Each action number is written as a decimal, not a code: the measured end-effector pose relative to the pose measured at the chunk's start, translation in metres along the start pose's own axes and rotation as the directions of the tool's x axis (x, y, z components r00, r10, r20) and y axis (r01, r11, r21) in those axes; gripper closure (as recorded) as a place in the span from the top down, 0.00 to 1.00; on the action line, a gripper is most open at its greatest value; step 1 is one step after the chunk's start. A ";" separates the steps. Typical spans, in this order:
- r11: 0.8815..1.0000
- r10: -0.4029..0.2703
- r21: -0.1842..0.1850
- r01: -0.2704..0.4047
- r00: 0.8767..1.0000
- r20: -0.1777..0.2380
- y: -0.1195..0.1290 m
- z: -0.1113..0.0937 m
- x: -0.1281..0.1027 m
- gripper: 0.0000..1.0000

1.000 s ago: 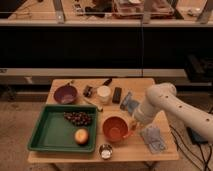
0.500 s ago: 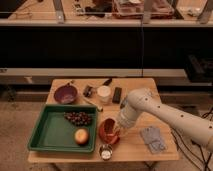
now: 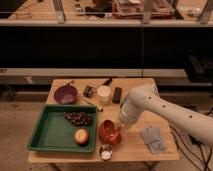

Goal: Place pepper in red bowl

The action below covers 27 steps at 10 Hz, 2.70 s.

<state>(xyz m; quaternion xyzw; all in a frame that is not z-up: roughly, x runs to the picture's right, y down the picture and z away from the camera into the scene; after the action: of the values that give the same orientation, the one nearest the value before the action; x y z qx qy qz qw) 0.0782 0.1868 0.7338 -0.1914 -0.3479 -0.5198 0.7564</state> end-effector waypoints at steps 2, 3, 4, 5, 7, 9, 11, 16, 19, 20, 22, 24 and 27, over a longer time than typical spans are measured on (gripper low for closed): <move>1.000 0.000 0.010 0.000 1.000 -0.025 -0.002 -0.011 0.000 0.00; 0.999 0.000 0.033 0.001 1.000 -0.014 -0.002 -0.009 -0.001 0.00; 0.999 0.001 0.043 -0.001 1.000 -0.002 -0.002 -0.005 -0.003 0.00; 0.999 -0.004 0.047 0.003 1.000 0.021 -0.003 0.004 -0.006 0.00; 0.999 -0.005 0.053 0.002 0.998 0.061 -0.002 0.015 -0.012 0.00; 0.998 -0.031 0.064 0.025 0.995 0.097 -0.011 0.023 -0.021 0.00; 0.996 -0.061 0.069 0.054 0.992 0.108 -0.022 0.027 -0.028 0.00; 0.996 -0.067 0.064 0.061 0.994 0.087 -0.022 0.028 -0.028 0.01; 0.995 -0.083 0.066 0.077 0.993 0.080 -0.024 0.027 -0.028 0.19; 0.995 -0.083 0.066 0.077 0.993 0.080 -0.024 0.027 -0.028 0.19; 0.995 -0.084 0.066 0.078 0.993 0.080 -0.024 0.027 -0.028 0.19; 0.995 -0.084 0.066 0.078 0.993 0.080 -0.024 0.027 -0.028 0.19; 0.995 -0.084 0.067 0.078 0.993 0.080 -0.024 0.026 -0.028 0.18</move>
<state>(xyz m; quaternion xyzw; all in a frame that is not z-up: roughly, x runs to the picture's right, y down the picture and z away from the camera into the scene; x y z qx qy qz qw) 0.0416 0.2132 0.7298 -0.1743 -0.4025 -0.5305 0.7254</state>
